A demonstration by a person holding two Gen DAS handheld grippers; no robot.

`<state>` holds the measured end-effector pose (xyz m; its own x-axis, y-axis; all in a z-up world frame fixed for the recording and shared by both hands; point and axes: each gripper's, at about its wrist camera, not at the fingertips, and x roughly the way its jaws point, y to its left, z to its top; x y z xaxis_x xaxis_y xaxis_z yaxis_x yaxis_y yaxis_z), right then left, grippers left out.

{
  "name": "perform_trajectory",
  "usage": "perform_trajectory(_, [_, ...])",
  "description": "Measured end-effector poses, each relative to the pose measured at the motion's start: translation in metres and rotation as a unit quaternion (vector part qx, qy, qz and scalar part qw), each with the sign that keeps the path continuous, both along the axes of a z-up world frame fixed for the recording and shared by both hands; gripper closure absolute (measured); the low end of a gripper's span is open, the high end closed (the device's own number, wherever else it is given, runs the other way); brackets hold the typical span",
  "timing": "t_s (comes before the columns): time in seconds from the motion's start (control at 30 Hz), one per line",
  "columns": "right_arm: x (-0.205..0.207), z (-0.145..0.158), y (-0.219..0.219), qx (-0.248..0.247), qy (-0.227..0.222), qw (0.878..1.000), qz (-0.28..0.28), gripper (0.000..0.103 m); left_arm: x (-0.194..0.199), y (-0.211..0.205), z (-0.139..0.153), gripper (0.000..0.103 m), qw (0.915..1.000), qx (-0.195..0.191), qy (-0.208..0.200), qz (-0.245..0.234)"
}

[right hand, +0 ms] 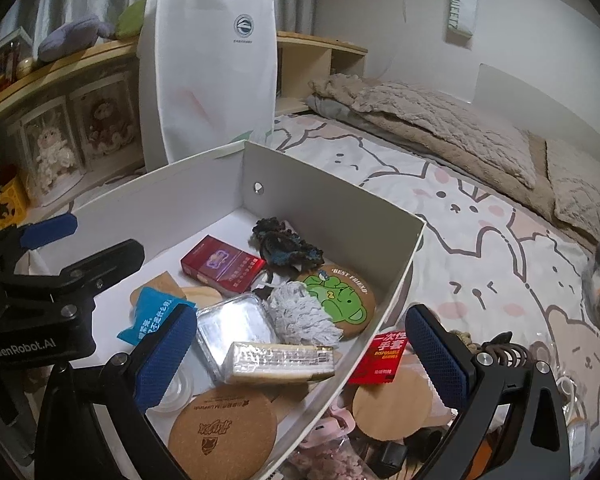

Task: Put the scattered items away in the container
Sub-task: 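Withdraw both open tools from the box back toward the scattered items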

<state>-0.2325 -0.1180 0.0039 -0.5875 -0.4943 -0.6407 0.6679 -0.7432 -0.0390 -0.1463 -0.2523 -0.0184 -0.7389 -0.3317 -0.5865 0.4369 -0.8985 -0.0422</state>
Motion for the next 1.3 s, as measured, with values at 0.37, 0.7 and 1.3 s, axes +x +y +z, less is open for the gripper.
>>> perform_trajectory(0.37, [-0.004, 0.004, 0.012, -0.018, 0.0, 1.0, -0.015, 0.0, 0.008, 0.001, 0.009, 0.0, 0.9999, -0.007, 0.013, 0.002])
perform_trajectory(0.7, [-0.006, 0.02, 0.032, -0.049, 0.021, 0.998, -0.04, 0.0, 0.013, 0.005, 0.016, 0.0, 0.9996, -0.015, 0.022, 0.003])
perform_trajectory(1.3, [0.008, 0.045, 0.065, -0.075, 0.078, 0.992, -0.062, 0.0, 0.026, 0.015, 0.036, 0.0, 0.9978, -0.03, 0.058, 0.01])
